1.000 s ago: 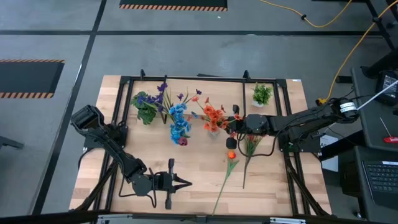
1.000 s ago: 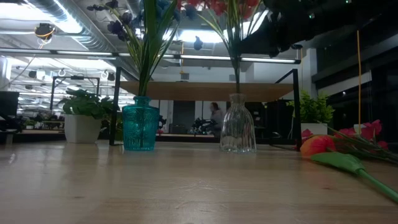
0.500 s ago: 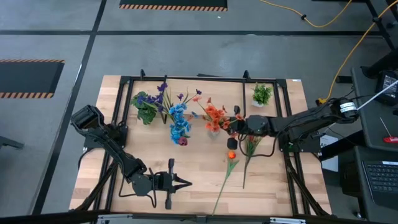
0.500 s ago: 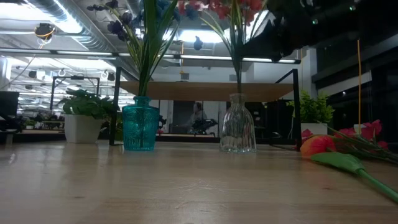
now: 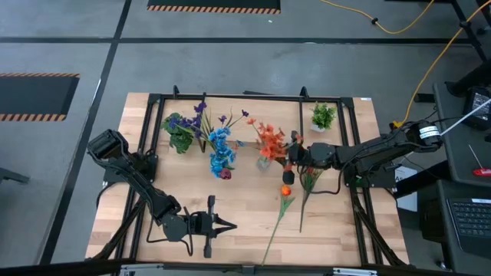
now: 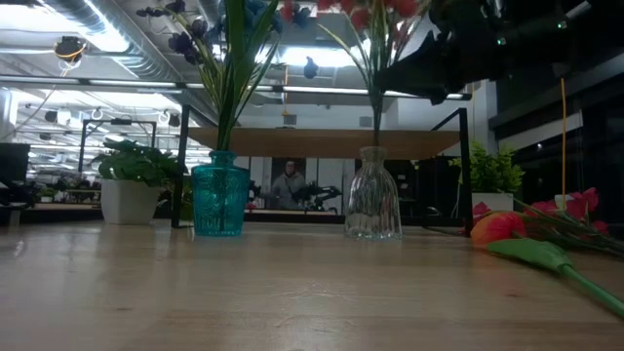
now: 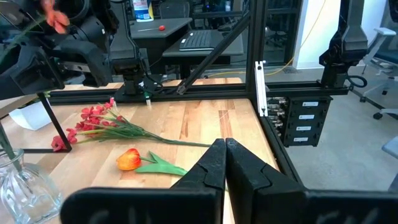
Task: Pick and place flowers into a vace then onto a shelf
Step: Put the red orange flowers into the transparent vase
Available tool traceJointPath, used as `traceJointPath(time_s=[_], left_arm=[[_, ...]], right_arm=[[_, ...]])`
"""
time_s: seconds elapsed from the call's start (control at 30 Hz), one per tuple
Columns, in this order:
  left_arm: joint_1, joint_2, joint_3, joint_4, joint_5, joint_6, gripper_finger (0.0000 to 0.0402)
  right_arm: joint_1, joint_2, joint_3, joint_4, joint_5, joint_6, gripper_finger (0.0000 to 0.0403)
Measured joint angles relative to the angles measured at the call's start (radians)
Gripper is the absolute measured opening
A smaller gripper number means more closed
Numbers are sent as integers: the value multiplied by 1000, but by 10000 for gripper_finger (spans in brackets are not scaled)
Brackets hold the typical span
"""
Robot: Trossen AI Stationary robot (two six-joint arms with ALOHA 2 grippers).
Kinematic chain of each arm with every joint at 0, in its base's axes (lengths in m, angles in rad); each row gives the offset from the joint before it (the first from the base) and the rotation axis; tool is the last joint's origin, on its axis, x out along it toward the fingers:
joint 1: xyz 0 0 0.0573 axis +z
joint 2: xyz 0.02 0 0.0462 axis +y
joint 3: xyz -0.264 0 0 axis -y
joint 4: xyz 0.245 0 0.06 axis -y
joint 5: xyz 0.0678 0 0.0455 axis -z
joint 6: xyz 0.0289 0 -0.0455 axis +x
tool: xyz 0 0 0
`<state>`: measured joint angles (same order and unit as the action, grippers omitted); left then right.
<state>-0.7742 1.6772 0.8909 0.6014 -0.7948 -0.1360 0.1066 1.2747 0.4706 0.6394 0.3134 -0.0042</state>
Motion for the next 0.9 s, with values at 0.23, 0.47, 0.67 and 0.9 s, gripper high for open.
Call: traceJointPath(time_s=[0.23, 0.47, 0.67, 0.9], left_arm=[[0, 0, 0, 0, 0, 0, 5], [0, 0, 0, 0, 1, 0, 1], [0, 0, 0, 0, 4, 8, 5], [16, 0, 0, 0, 4, 11, 1]], right_arm=[[0, 0, 0, -8, 0, 3, 133], [0, -40, 16, -112, 0, 5, 166], [0, -103, 101, -371, 0, 25, 171], [0, -184, 171, -623, 41, 22, 171]])
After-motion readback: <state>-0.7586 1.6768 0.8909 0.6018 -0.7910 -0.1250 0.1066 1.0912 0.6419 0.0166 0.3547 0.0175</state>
